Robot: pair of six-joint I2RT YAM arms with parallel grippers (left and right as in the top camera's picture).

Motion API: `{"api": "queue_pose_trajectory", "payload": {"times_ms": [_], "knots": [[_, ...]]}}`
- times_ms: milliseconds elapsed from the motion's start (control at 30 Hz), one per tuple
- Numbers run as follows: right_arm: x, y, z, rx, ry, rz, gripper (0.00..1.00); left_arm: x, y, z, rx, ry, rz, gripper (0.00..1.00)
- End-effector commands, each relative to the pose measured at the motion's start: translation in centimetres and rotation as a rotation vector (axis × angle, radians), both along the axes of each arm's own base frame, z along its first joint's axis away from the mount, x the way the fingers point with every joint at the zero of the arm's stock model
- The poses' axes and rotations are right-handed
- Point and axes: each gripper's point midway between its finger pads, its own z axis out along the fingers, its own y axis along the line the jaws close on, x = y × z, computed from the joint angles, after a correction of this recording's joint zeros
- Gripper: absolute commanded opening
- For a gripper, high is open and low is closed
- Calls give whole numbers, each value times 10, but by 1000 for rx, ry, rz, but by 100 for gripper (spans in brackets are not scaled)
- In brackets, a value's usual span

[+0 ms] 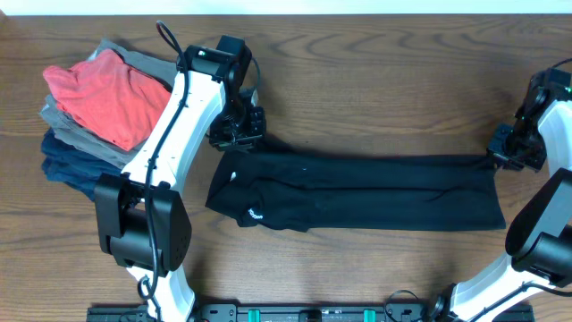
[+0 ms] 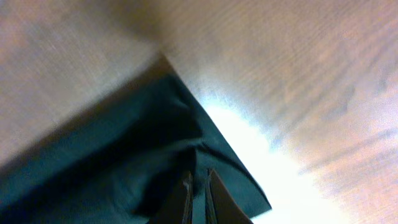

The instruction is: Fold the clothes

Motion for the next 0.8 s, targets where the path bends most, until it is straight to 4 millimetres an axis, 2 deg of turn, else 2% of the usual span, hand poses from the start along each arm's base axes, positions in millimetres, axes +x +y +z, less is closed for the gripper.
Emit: {"api": "queue_pose_trajectory", "payload": {"times_ms": [0, 200, 300, 333, 400, 433, 600, 767], "knots": [[-10, -3, 10, -21, 17, -26, 8, -5, 4, -2, 14, 26, 1, 6], [-22, 1, 9, -6, 66, -26, 9, -23, 9, -19, 34, 100, 2, 6], [-23, 5, 8, 14, 71, -23, 12, -29, 10, -28, 40, 122, 1, 6], [-23, 8, 7, 28, 69, -24, 19, -31, 11, -32, 41, 126, 1, 6], [-23, 12, 6, 55, 65, -25, 39, -33, 11, -36, 42, 132, 2, 6], [-24, 13, 5, 61, 67, -26, 42, -32, 11, -37, 42, 131, 2, 6], [-33, 22, -12, 92, 87, -24, 43, -29, 10, -38, 38, 116, 2, 6], [-27, 43, -37, 198, 19, -26, 43, -25, 9, -39, 34, 100, 6, 6]]}}
